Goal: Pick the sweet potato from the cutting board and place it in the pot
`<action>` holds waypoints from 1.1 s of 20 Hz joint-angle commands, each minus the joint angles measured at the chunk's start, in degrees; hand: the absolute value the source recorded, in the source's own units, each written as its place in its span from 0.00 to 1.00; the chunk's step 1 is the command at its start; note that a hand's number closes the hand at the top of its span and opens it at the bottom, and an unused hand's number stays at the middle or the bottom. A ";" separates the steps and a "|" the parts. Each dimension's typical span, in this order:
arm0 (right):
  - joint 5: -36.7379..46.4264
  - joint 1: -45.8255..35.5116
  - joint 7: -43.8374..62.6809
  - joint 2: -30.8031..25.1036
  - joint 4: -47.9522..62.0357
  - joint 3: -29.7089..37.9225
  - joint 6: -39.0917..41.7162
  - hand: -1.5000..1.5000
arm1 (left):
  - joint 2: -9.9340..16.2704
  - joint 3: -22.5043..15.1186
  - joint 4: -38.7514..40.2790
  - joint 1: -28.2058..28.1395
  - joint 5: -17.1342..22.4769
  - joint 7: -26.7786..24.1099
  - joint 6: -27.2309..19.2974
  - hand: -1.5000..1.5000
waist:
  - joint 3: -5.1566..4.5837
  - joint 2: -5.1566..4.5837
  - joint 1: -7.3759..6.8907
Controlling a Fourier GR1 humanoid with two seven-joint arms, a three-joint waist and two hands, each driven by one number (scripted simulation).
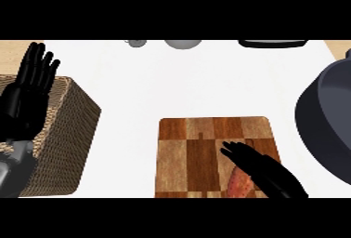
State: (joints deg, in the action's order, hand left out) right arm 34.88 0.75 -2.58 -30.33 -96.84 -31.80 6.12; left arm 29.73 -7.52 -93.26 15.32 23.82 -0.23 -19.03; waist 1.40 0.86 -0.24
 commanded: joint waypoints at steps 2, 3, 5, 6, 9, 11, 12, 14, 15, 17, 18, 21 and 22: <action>2.66 -4.29 -1.74 5.89 8.37 -1.24 -1.61 0.00 | -4.19 -1.24 4.17 -3.25 -1.03 -5.11 1.48 0.50 | -1.39 -1.10 -0.26; 1.79 -2.97 0.73 5.63 3.82 -1.82 0.52 0.00 | -5.45 -1.72 5.63 -0.96 -1.83 -3.52 -0.97 0.50 | -1.42 -1.03 0.47; 1.40 -5.05 -2.34 7.09 8.07 -1.63 0.64 0.00 | -2.53 1.19 6.61 0.61 1.65 -2.16 3.52 0.50 | -1.41 -1.14 0.23; 4.49 -2.25 -3.73 5.33 5.67 -4.81 -0.01 1.00 | -3.05 0.20 5.28 -1.11 0.38 -2.56 2.10 0.50 | -1.41 -0.98 0.41; 7.15 -3.26 -10.72 6.61 9.87 -4.94 -5.44 1.00 | -3.45 -0.12 4.88 -1.02 -0.36 -2.52 0.84 0.50 | -1.36 -0.98 0.33; 8.25 -3.44 -7.72 6.82 5.53 -5.87 -3.21 1.00 | -5.17 -2.02 4.14 -0.76 -1.25 -2.04 -0.33 0.50 | -1.41 -0.88 0.66; 10.35 -0.67 -10.47 7.27 8.25 -7.28 -7.34 1.00 | -2.76 0.68 5.19 1.04 0.86 0.13 1.34 0.50 | -1.38 -0.93 0.76; 12.15 -4.71 -7.16 11.27 9.53 -7.89 -5.65 1.00 | -4.54 -1.88 2.06 -2.26 -1.58 -0.59 -1.07 0.50 | -1.39 -0.91 0.14; 11.31 -3.68 -9.08 8.77 9.08 -5.80 -5.07 1.00 | -2.91 1.19 2.79 -1.77 -0.13 -1.10 1.33 0.50 | -1.40 -0.89 0.28; 11.35 -2.43 -10.20 8.38 8.46 -4.94 -6.76 1.00 | -5.65 -1.73 4.21 0.77 -1.75 -0.16 -0.95 0.50 | -1.38 -0.96 0.76; 12.27 -4.39 -4.98 11.05 5.24 -5.90 -3.51 1.00 | -5.78 -2.18 3.70 1.74 -3.00 0.90 -2.51 0.50 | -1.40 -0.90 0.72; 15.04 -3.82 -3.88 9.52 3.31 -3.06 -7.46 1.00 | -4.32 -0.54 5.40 -0.69 -1.30 -1.93 0.49 0.50 | -1.44 -0.92 0.96; 15.95 0.87 -4.96 6.52 0.13 -2.77 -10.39 1.00 | -3.72 -0.07 4.27 0.27 -1.01 -0.42 -0.20 0.50 | -1.42 -0.78 1.54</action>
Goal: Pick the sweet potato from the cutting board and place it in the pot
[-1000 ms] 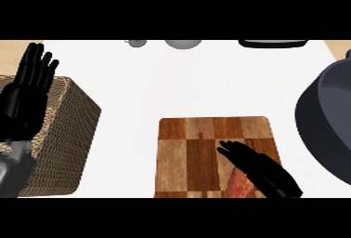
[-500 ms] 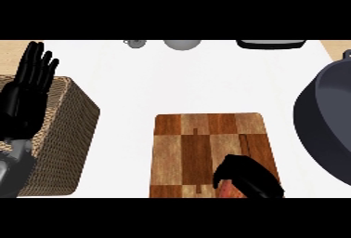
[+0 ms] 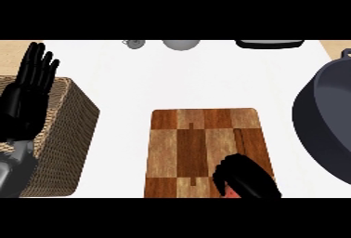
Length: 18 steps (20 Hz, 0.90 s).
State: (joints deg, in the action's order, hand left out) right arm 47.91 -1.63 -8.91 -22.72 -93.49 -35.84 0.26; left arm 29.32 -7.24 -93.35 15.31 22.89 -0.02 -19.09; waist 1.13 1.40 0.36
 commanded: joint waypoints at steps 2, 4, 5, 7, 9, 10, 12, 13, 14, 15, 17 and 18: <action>10.98 7.33 6.32 1.57 -6.01 -6.68 -5.96 1.00 | -3.26 -1.34 1.50 -2.64 -0.64 -0.67 -0.87 0.50 | -1.18 -1.11 0.70; 16.74 10.46 11.07 1.95 -11.19 -12.50 -4.27 1.00 | -2.66 -0.08 1.66 -0.50 0.44 1.45 -1.41 0.50 | -1.22 -1.03 1.33; 19.58 11.86 12.45 2.06 -12.05 -15.18 -3.95 1.00 | -3.39 -0.74 3.16 -4.05 0.29 -2.12 0.12 0.50 | -1.30 -1.04 1.47; 24.68 16.56 15.47 1.93 -15.18 -19.97 -5.13 1.00 | -2.88 -0.27 3.93 -3.67 0.63 -2.25 0.65 0.50 | -1.29 -1.05 2.04; 28.32 19.73 19.61 3.47 -18.40 -22.67 -6.01 1.00 | -3.03 -0.30 3.33 -1.73 0.02 -1.09 -1.05 0.50 | -1.23 -1.10 1.90; 28.53 20.54 20.58 1.35 -22.48 -20.88 -6.13 1.00 | -1.88 0.06 1.33 -4.79 1.48 -0.58 0.61 0.50 | -1.24 -1.01 1.30; 30.45 24.59 22.80 0.37 -27.89 -20.64 -10.94 1.00 | -0.86 2.38 3.35 -5.01 2.27 -2.87 1.69 0.50 | -1.29 -0.96 2.32; 33.84 24.69 25.70 0.53 -30.45 -20.42 -9.49 1.00 | -2.43 -0.56 0.07 -4.77 0.05 -0.80 -1.93 0.50 | -1.24 -0.78 2.19; 34.73 24.35 26.79 0.64 -31.33 -18.11 -10.61 1.00 | -2.85 -0.11 2.03 -5.16 0.91 -2.52 -0.47 0.50 | -1.28 -0.97 2.52; 35.17 26.05 27.44 -1.11 -33.63 -17.14 -12.02 1.00 | -2.17 0.38 2.13 -4.23 1.37 -1.40 -0.57 0.50 | -1.26 -0.93 3.07; 37.01 26.11 29.59 0.96 -36.30 -16.94 -12.99 1.00 | -1.73 -0.30 -0.27 -5.93 0.78 -1.05 -1.47 0.50 | -1.23 -0.72 2.51; 36.12 25.96 29.84 1.15 -36.18 -15.06 -14.67 1.00 | -1.05 0.50 0.43 -4.21 1.26 -0.10 -1.42 0.50 | -1.18 -0.95 2.69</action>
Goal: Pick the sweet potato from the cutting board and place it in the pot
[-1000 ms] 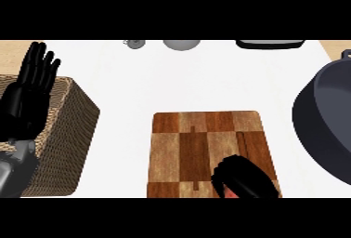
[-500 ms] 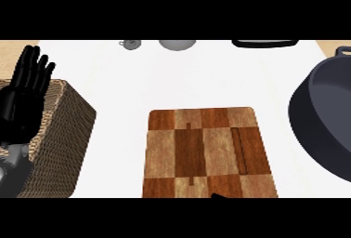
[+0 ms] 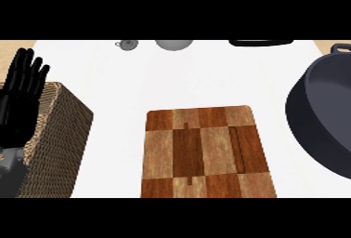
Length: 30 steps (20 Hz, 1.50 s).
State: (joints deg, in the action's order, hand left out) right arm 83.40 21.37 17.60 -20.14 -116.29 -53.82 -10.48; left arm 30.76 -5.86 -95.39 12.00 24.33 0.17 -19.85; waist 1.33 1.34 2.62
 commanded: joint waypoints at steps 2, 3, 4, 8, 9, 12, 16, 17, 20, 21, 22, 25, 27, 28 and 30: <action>1.37 0.78 3.94 -0.07 -14.86 5.56 -5.72 1.00 | -3.20 -1.12 2.07 -2.01 0.19 -1.09 -0.94 0.50 | -1.41 -0.95 0.33; 1.71 0.69 4.26 0.48 -14.14 6.33 -8.27 1.00 | -2.14 -0.53 3.17 -1.10 0.44 0.04 -0.79 0.50 | -1.35 -1.09 0.89; 1.69 0.58 5.13 0.24 -16.40 7.89 -7.42 1.00 | -1.50 -0.65 1.09 -1.32 0.79 1.01 -0.81 0.50 | -1.37 -0.88 0.48; -2.34 4.59 6.60 -4.87 -28.18 14.85 -7.30 1.00 | -2.47 -1.12 2.49 -1.90 0.51 -2.02 0.38 0.50 | -1.34 -1.29 -0.02; -6.29 4.50 6.68 -6.30 -30.80 18.48 -6.14 1.00 | -3.45 -2.04 2.00 -1.24 0.31 -1.70 -0.47 0.50 | -1.28 -1.53 -0.37; -12.03 5.97 8.12 -9.57 -33.18 27.72 -4.11 1.00 | -1.97 -0.73 4.46 0.28 1.28 -1.91 1.68 0.50 | -1.26 -1.93 -0.85; -18.37 6.99 7.42 -12.38 -29.60 35.64 -4.68 1.00 | -2.66 -2.28 2.60 1.21 0.01 -0.28 -1.36 0.50 | -1.09 -1.87 -0.99; -19.45 5.19 7.59 -11.49 -26.46 37.78 -6.09 1.00 | -2.46 -2.42 2.21 -0.06 1.43 -0.60 0.78 0.50 | -1.10 -2.01 -1.89; -24.16 4.56 6.10 -14.39 -24.57 43.22 -5.51 1.00 | -1.62 -1.65 2.11 1.13 1.42 -0.12 0.20 0.50 | -1.13 -1.91 -1.86; -25.68 3.08 5.39 -13.95 -20.48 44.48 -7.23 1.00 | -2.38 -2.77 1.96 0.88 0.49 -0.64 -0.59 0.50 | -1.03 -2.15 -2.24; -27.57 3.22 4.79 -14.14 -20.03 45.73 -8.20 1.00 | -2.47 -2.72 3.18 1.42 0.39 -0.66 -0.75 0.50 | -1.02 -2.15 -1.37; -35.37 0.18 1.68 -15.72 -13.88 51.04 -9.98 1.00 | -2.66 -3.09 2.48 1.15 1.14 -0.19 -0.47 0.50 | -0.99 -2.04 -2.16; -41.27 -0.71 -2.10 -18.76 -9.99 56.16 -10.13 1.00 | -2.14 -2.45 2.73 1.79 1.16 -0.29 -0.54 0.50 | -0.96 -1.97 -1.68; -45.08 -1.71 -4.39 -19.18 -7.62 57.05 -10.40 1.00 | -2.66 -2.58 2.93 1.96 1.67 0.52 -0.96 0.50 | -0.95 -1.95 -1.94; -51.37 -5.37 -8.63 -20.89 -1.02 60.51 -9.82 1.00 | -2.52 -2.96 4.30 3.37 1.26 0.51 -0.61 0.50 | -0.99 -2.18 -2.37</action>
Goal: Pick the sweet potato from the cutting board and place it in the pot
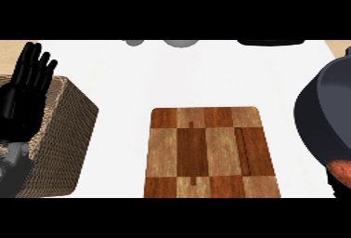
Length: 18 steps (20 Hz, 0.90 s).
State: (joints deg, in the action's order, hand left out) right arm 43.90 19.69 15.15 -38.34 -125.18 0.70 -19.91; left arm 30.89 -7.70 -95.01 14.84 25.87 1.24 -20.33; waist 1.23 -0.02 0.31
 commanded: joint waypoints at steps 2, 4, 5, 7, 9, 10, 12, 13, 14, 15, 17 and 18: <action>-17.25 -5.04 -10.92 -5.52 13.37 11.03 0.94 1.00 | -2.73 -0.74 3.81 -0.83 -0.07 -2.01 0.23 0.50 | -0.95 -0.61 -0.05; -20.56 -7.03 -18.44 -5.76 22.06 11.84 0.90 1.00 | -4.31 -3.09 2.92 0.88 -2.33 -1.09 -2.52 0.50 | -0.93 -0.47 -0.29; -22.87 -7.77 -20.79 -7.06 24.65 13.20 2.59 1.00 | -4.43 -3.19 3.97 0.98 -1.88 -0.82 -2.03 0.50 | -0.95 -0.55 -0.14; -25.21 -9.29 -27.56 -6.95 32.19 14.69 2.79 1.00 | -4.23 -2.46 4.13 1.29 -1.06 -0.74 -1.62 0.50 | -0.95 -0.53 -0.40; -25.15 -14.70 -29.72 -8.56 40.00 14.66 4.91 1.00 | -4.60 -2.98 6.83 2.03 -1.90 -3.24 -0.11 0.50 | -1.05 -0.85 -1.17; -24.60 -16.41 -30.51 -8.67 43.73 13.94 5.44 1.00 | -4.15 -2.44 6.69 0.14 -0.66 -5.25 2.30 0.50 | -1.07 -0.99 -2.06; -22.44 -17.49 -34.37 -9.52 51.01 12.53 6.49 1.00 | -3.92 -2.45 5.08 1.98 -0.25 -1.86 0.54 0.50 | -1.00 -0.95 -2.41; -24.90 -17.88 -35.50 -10.96 53.06 12.45 10.80 1.00 | -3.19 -2.84 6.18 3.03 -0.95 -1.67 1.08 0.50 | -1.01 -0.97 -1.94; -27.23 -21.12 -32.14 -10.99 54.11 11.68 14.79 1.00 | -5.63 -4.57 5.79 3.71 -2.73 -2.20 -1.86 0.50 | -1.06 -0.96 -2.18; -28.19 -20.24 -33.51 -8.48 57.52 11.59 14.67 1.00 | -4.38 -3.42 4.55 3.18 -0.80 -0.69 -0.57 0.50 | -1.02 -0.82 -2.23; -29.34 -22.66 -36.55 -8.58 62.18 10.56 18.61 0.00 | -5.03 -3.67 6.66 2.27 -1.04 -2.81 0.32 0.50 | -1.04 -0.97 -2.20; -29.83 -22.98 -40.05 -9.54 64.36 10.79 20.73 0.00 | -4.44 -3.75 4.78 0.45 -1.93 -2.84 -0.64 0.50 | -1.05 -0.61 -2.19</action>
State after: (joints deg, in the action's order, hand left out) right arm 16.36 -0.26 -19.11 -47.50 -69.84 12.34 -5.11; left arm 29.73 -9.85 -92.60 17.94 25.10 0.18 -20.19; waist 1.17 0.07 -2.03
